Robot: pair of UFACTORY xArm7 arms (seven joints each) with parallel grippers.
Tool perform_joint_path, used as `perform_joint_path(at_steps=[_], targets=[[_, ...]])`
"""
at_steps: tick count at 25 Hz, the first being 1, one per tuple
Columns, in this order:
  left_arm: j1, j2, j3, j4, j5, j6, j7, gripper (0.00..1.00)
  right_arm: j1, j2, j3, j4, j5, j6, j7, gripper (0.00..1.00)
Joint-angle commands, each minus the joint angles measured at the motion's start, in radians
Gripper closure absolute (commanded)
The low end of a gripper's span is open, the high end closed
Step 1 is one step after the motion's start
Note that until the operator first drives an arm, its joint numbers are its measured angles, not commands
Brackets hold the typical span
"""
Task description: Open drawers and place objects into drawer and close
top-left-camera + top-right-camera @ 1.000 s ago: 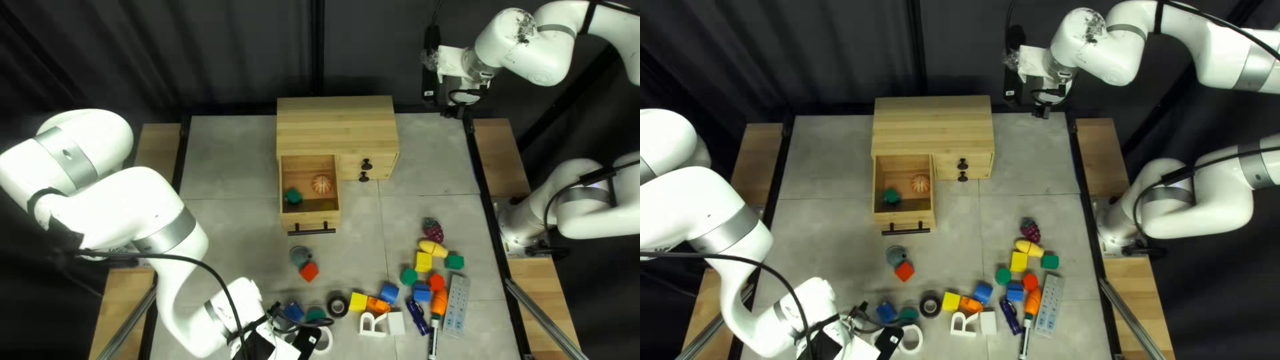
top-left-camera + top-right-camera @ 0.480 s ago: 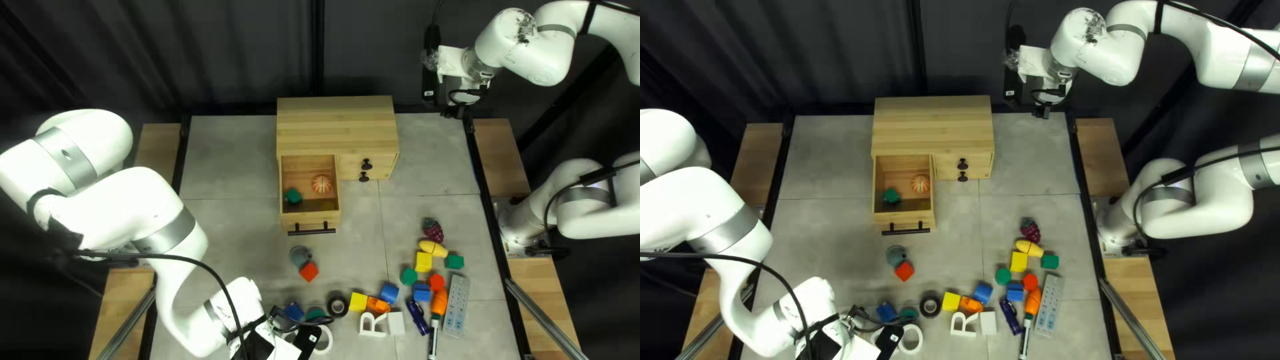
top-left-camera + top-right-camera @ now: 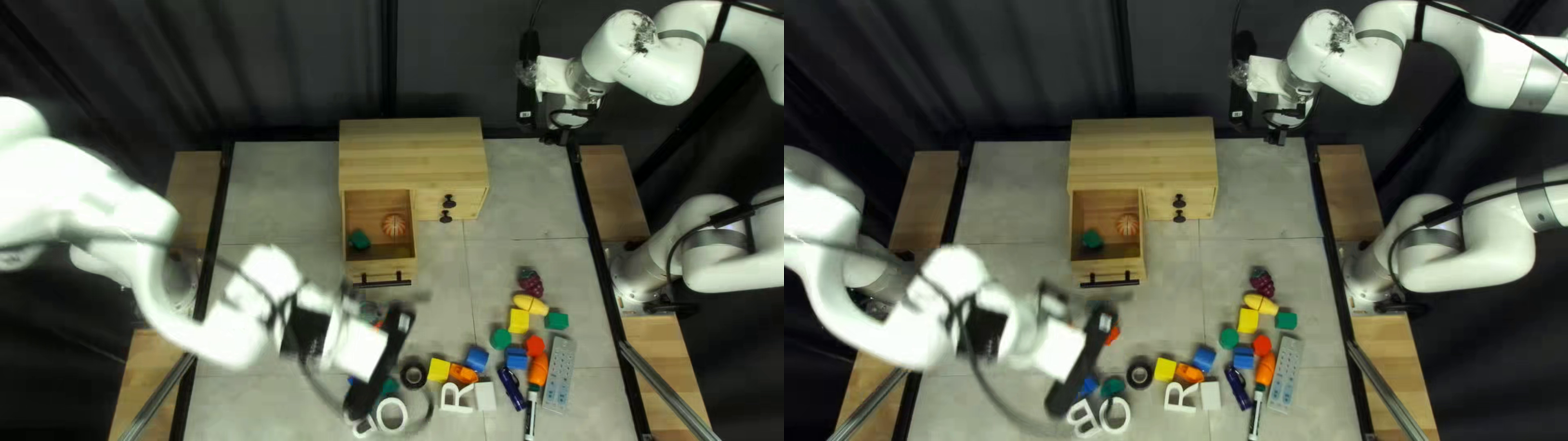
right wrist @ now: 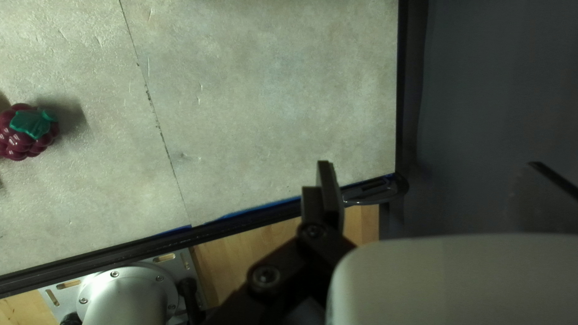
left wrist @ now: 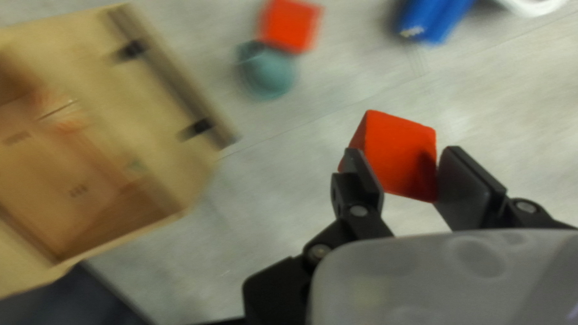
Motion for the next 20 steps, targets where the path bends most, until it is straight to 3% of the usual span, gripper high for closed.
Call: perform_joint_path(at_steps=[1,4,5,6,7,10,15,20], targets=[[0.052,0.08,0.05,0.039,0.058,-0.056,0.022,1.0,0.0,0.0,0.0,0.0,0.0,0.0,0.0,0.0],[0.071,0.105,0.069,0.023,0.064,-0.103,0.011,1.0,0.0,0.0,0.0,0.0,0.0,0.0,0.0,0.0],[0.077,0.104,0.075,0.004,0.058,-0.125,0.005,0.95,0.0,0.0,0.0,0.0,0.0,0.0,0.0,0.0],[0.077,0.104,0.075,0.004,0.058,-0.125,0.005,0.23,0.0,0.0,0.0,0.0,0.0,0.0,0.0,0.0],[0.082,0.1,0.08,-0.016,0.049,-0.143,0.001,0.0,0.0,0.0,0.0,0.0,0.0,0.0,0.0,0.0],[0.089,0.057,0.088,-0.069,0.008,-0.163,-0.009,0.0,0.0,0.0,0.0,0.0,0.0,0.0,0.0,0.0],[0.054,0.019,0.052,-0.063,-0.014,-0.103,-0.037,0.0,0.0,0.0,0.0,0.0,0.0,0.0,0.0,0.0],[-0.028,0.043,-0.038,-0.03,-0.011,-0.039,-0.078,0.0,0.0,0.0,0.0,0.0,0.0,0.0,0.0,0.0]])
